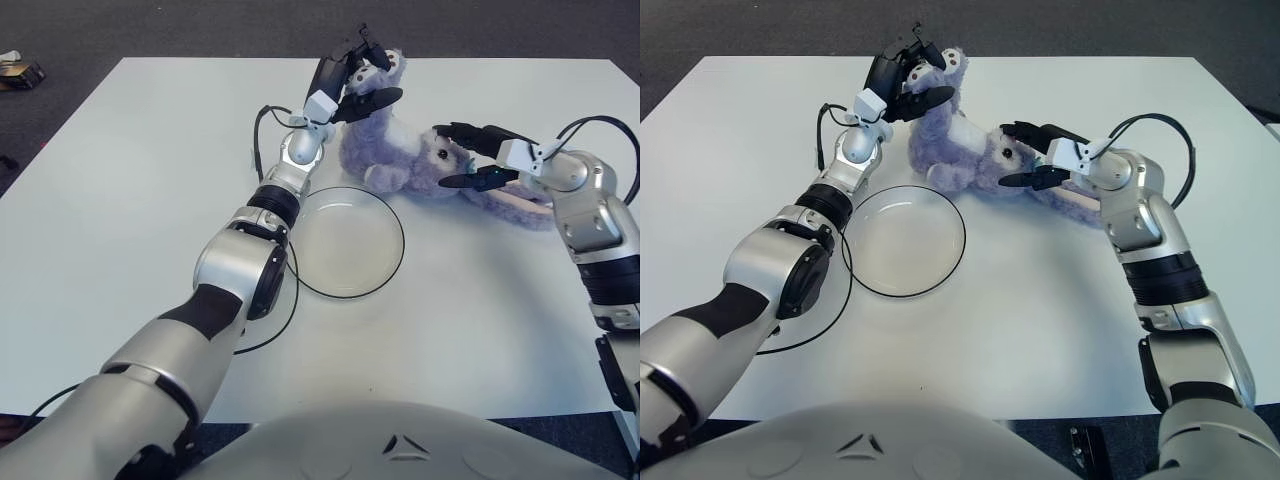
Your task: Put the doll into the plate.
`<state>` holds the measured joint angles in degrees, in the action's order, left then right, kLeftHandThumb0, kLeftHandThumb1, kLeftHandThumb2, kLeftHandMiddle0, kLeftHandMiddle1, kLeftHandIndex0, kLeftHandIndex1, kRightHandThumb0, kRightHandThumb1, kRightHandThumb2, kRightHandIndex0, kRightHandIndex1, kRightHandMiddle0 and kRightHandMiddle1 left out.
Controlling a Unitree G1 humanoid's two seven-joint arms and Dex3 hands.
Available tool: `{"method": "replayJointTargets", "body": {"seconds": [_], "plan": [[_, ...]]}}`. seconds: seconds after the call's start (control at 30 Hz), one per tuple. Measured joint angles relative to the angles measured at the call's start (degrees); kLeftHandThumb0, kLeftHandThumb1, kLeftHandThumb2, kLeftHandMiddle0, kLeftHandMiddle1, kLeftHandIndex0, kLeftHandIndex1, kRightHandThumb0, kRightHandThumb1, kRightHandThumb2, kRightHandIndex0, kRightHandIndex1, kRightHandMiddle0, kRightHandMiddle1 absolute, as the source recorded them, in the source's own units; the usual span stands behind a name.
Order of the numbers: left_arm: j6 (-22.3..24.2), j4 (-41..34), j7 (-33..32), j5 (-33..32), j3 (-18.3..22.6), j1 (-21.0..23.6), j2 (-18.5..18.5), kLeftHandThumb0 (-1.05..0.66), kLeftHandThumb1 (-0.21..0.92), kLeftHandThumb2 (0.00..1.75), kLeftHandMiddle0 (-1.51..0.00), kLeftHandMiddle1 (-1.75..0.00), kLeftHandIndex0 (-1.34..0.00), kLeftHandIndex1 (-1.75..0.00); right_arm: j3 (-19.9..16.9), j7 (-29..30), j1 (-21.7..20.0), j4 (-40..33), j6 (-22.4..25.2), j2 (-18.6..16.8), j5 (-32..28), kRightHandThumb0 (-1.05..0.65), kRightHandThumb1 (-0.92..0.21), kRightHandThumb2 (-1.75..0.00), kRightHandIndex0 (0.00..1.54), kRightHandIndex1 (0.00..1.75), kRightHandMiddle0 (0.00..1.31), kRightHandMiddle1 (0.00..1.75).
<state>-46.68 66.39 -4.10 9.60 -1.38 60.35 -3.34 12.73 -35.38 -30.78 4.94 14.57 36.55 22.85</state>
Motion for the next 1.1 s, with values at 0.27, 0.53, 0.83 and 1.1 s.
{"method": "replayJointTargets", "body": {"seconds": [0.27,0.53,0.83,1.1], "plan": [[-0.6,0.0,0.0,0.0,0.0,0.0,-0.2,0.1,0.92,0.02,-0.76,-1.75,-0.6,-1.75,0.3,0.5,-0.4,1.0,0.1,-0.1,0.4,-0.95,-0.92,-0.09,0.1,0.0,0.12,0.0],[-0.8,-0.1,0.0,0.0,0.1,0.0,-0.5,0.11,0.92,0.03,-0.76,-1.75,-0.59,-1.75,0.9,1.4,-1.5,4.3,-0.8,-0.6,0.7,-0.94,-0.92,-0.07,0.08,0.0,0.11,0.0],[-0.9,-0.4,0.0,-0.1,0.1,0.0,-1.0,0.11,0.92,0.04,-0.76,-1.75,-0.59,-1.75,2.8,5.2,-4.4,13.5,-4.2,-3.4,1.5,-0.93,-0.92,-0.06,0.05,0.0,0.11,0.0],[-1.0,-0.6,0.0,-0.1,0.1,0.0,-1.0,0.11,0.92,0.04,-0.76,-1.75,-0.58,-1.75,3.5,8.2,-5.5,18.1,-7.7,-4.3,2.2,-0.93,-0.92,-0.06,0.02,0.0,0.11,0.0]]}}
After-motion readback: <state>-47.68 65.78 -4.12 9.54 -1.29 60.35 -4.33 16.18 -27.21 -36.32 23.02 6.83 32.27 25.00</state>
